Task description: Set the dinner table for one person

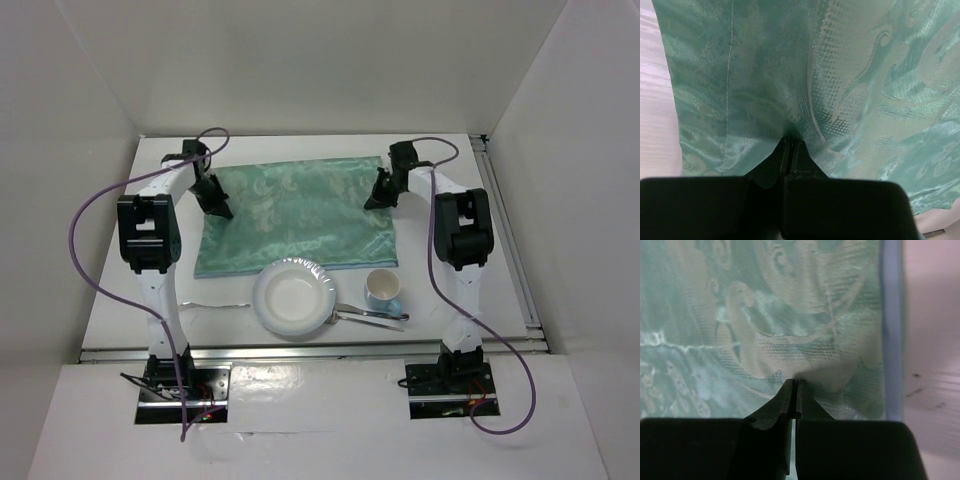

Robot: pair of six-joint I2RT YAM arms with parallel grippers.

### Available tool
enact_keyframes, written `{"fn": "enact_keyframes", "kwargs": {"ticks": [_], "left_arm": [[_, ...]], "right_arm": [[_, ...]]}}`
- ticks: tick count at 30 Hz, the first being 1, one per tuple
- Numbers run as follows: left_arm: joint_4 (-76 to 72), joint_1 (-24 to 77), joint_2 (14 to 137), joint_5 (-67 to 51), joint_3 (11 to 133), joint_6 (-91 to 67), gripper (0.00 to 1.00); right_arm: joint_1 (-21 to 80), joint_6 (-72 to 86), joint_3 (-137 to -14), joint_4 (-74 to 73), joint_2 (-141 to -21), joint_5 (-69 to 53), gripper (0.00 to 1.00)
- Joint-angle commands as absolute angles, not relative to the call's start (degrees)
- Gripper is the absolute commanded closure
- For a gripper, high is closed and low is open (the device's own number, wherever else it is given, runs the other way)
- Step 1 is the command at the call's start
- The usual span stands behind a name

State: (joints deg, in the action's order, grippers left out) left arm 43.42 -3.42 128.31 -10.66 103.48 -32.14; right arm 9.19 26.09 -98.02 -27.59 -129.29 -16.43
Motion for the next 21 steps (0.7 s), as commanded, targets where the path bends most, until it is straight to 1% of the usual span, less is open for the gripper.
{"fn": "enact_keyframes", "kwargs": {"ticks": [1, 4, 9, 10, 15, 18, 21], "left_arm": [[43.24, -2.99, 127.88, -11.69, 102.49, -30.76, 1.0], [42.45, -2.37, 128.4, -11.69, 100.64, -30.23, 1.0], [42.45, -1.14, 129.11, -11.69, 100.63, -29.71, 1.0], [42.45, -0.53, 129.11, -9.86, 100.63, -29.71, 1.0], [42.98, 0.0, 129.11, -9.93, 101.16, -30.23, 1.0], [44.11, 0.0, 129.11, -11.34, 101.16, -30.23, 1.0], [44.12, 0.53, 127.01, -11.34, 102.47, -30.76, 0.99]], "right_arm": [[8.62, 28.04, -92.39, -27.07, -124.9, -13.28, 1.0], [8.09, 28.56, -88.61, -25.75, -124.1, -9.95, 1.0], [6.07, 29.09, -86.49, -26.89, -123.05, -6.25, 1.0], [5.28, 29.09, -85.44, -26.89, -121.74, -6.24, 1.0], [3.96, 29.09, -84.29, -26.37, -120.32, -4.75, 1.0], [3.34, 28.04, -85.42, -28.03, -120.32, -5.88, 1.0], [3.34, 26.9, -87.18, -28.56, -117.08, -8.43, 1.0]]}}
